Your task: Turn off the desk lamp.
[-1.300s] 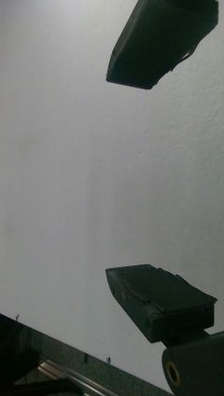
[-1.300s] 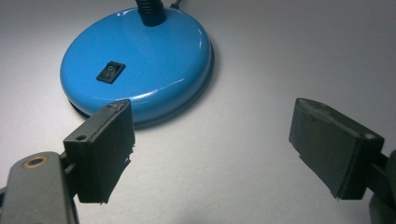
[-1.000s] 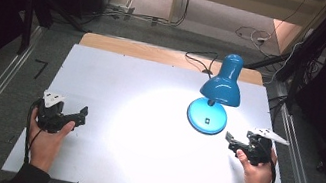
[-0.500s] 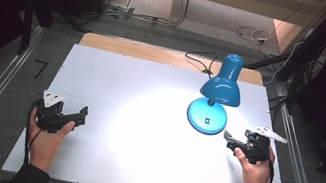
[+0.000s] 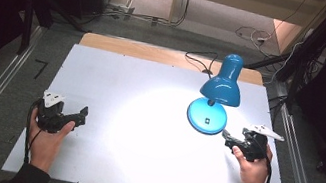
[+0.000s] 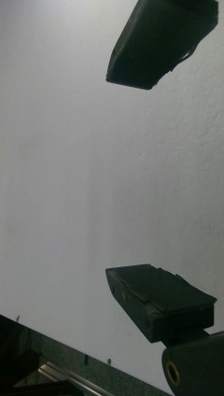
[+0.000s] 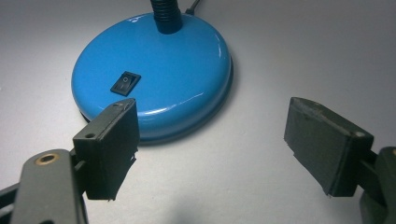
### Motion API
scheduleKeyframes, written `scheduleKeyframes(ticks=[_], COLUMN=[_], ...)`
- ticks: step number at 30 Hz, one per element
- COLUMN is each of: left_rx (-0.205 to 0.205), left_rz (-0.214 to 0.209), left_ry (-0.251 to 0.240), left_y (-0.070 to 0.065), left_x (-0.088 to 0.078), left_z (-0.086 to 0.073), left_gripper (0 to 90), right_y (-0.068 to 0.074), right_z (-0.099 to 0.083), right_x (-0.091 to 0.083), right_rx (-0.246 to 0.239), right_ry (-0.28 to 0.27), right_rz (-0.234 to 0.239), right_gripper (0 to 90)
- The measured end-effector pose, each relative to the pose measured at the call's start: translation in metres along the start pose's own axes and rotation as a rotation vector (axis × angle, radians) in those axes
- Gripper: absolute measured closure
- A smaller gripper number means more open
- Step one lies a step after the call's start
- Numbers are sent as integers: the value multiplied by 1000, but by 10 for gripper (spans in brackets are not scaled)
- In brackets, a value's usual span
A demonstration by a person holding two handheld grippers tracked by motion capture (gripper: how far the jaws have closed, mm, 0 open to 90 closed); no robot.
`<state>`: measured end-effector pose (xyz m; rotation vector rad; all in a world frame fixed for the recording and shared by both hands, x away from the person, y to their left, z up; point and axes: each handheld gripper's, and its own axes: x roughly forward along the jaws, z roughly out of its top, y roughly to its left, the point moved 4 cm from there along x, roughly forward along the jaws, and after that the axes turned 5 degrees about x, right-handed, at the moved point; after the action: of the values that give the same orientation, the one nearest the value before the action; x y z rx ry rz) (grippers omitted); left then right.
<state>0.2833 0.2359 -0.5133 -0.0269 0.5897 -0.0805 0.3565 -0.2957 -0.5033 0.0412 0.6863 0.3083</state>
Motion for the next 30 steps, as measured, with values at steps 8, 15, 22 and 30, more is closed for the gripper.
scheduleKeyframes(ticks=[8, 15, 22, 30], left_rx=[1, -1, 1, 0], left_rz=[-2, -4, -4, -5], left_ry=[0, 1, 0, -1], left_y=[0, 0, 1, 1], left_x=[0, 0, 0, 0], left_z=[0, 0, 0, 0], left_gripper=[75, 75, 75, 75], right_y=[3, 6, 9, 14], right_z=[2, 3, 5, 6], right_x=[3, 7, 10, 14], right_rx=[-4, -15, -18, -26], right_ry=[2, 1, 3, 4], right_rz=[1, 6, 15, 34], right_gripper=[181, 202, 240, 325])
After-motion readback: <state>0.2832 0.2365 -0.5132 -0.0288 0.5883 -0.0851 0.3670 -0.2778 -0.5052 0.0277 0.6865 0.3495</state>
